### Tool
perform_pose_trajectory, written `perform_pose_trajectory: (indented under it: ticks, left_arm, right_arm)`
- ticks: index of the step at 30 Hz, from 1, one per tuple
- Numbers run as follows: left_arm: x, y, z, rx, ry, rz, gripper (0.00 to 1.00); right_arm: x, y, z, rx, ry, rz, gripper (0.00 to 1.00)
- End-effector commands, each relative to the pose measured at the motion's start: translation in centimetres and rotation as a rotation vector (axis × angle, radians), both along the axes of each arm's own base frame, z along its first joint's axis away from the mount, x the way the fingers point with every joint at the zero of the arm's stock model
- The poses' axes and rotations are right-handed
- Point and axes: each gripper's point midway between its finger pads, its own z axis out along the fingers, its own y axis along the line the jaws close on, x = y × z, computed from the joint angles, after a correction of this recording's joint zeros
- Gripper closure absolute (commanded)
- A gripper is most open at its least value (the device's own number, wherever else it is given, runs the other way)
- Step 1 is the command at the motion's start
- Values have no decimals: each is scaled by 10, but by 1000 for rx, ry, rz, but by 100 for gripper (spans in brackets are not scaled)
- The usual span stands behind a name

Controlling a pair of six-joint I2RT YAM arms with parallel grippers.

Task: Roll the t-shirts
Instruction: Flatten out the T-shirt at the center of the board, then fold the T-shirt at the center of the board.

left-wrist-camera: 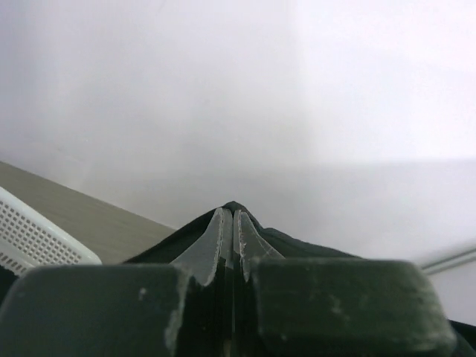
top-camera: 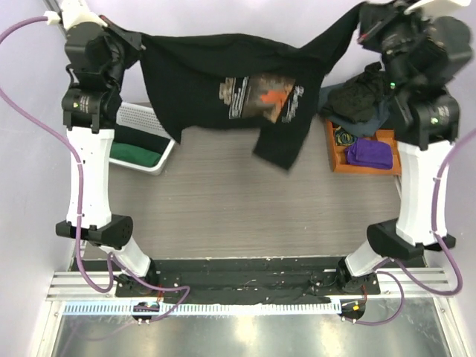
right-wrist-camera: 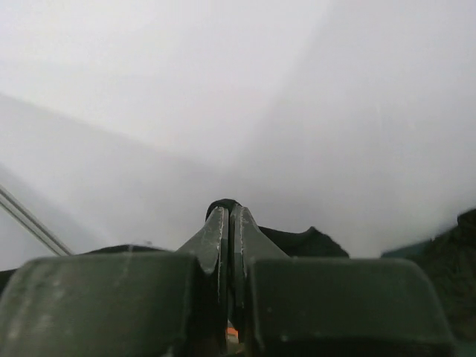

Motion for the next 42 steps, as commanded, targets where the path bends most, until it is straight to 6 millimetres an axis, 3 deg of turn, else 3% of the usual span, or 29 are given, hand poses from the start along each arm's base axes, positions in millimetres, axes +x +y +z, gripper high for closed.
perform_pose_trajectory:
  ticks: [1,2,3,5,6,7,8,9,10,11,12,13,14,15,16,17,18,19,20,21,22,23,25,27,28,30,31,36,42]
  left_arm:
    - [14,1,-9,-53,-6,-57,100]
    - [18,-1,-10,-56,-23,-68,100]
    - [30,-5,-50,-46,60,-78,100]
    - [31,-13,-72,-45,85,-121,100]
    - [37,-14,-117,-38,176,-124,100]
    - [36,-16,-138,-38,212,-132,100]
    - [29,-15,-142,-47,201,-130,100]
    - [26,-14,-155,-57,213,-127,100]
    - [20,-17,-210,-69,316,-136,100]
    - [8,-18,-212,-81,306,-145,100]
    - [2,-22,-228,-91,321,-154,100]
    - [-10,-26,-272,-94,404,-161,100]
    - [-23,-29,-277,-101,394,-173,100]
    - [-31,-36,-287,-94,391,-187,100]
    - [-51,-48,-325,-71,464,-209,100]
    - [-64,-48,-328,-57,454,-199,100]
    - [-74,-51,-337,-48,462,-202,100]
    - [-87,-59,-349,-39,473,-222,100]
    - [-103,-55,-377,-29,521,-210,100]
    - [-115,-52,-375,-47,495,-208,100]
    - [-124,-48,-382,-53,500,-200,100]
    - [-138,-43,-402,-53,530,-194,100]
    - [-152,-36,-394,-72,480,-185,100]
    - [-169,-25,-411,-60,522,-156,100]
    - [-177,-21,-405,-69,495,-150,100]
    - [-192,-11,-417,-59,530,-126,100]
    - [-198,-8,-413,-69,508,-116,100]
    - [-211,0,-427,-97,505,-93,100]
    - [-217,-3,-450,-88,592,-100,100]
  right_arm:
    - [-35,-6,54,13,-207,14,99]
    - [-40,-8,49,14,-196,14,99]
    - [-21,-3,16,-7,-110,18,99]
    - [-15,-3,-11,-9,-43,15,99]
    - [-14,-1,-39,-18,20,21,99]
    - [-15,3,-55,-12,63,44,99]
    - [-16,5,-73,-10,107,57,99]
    - [-22,6,-105,-11,180,69,99]
    - [-26,8,-132,-13,254,84,99]
    - [-33,12,-152,3,304,108,99]
    - [-44,10,-196,14,397,104,99]
    - [-56,6,-220,18,448,95,99]
    - [-65,5,-242,43,489,92,99]
    - [-74,3,-302,32,606,79,99]
    - [-98,-2,-304,50,577,81,99]
    - [-109,-3,-323,70,608,82,99]
    - [-123,-4,-360,68,676,89,99]
    - [-143,-6,-366,75,671,100,99]
    - [-154,-8,-377,83,688,102,99]
    - [-166,-4,-397,102,738,125,99]
    - [-182,2,-399,112,730,178,99]
    - [-190,5,-407,123,753,200,99]
    - [-208,27,-422,188,806,330,99]
    - [-217,32,-435,217,844,359,99]
    - [-221,32,-441,221,869,357,99]
    - [-226,32,-445,227,887,357,99]
    - [-227,30,-446,226,893,352,99]
    - [-221,27,-450,238,906,311,99]
    - [-193,15,-452,228,897,199,99]
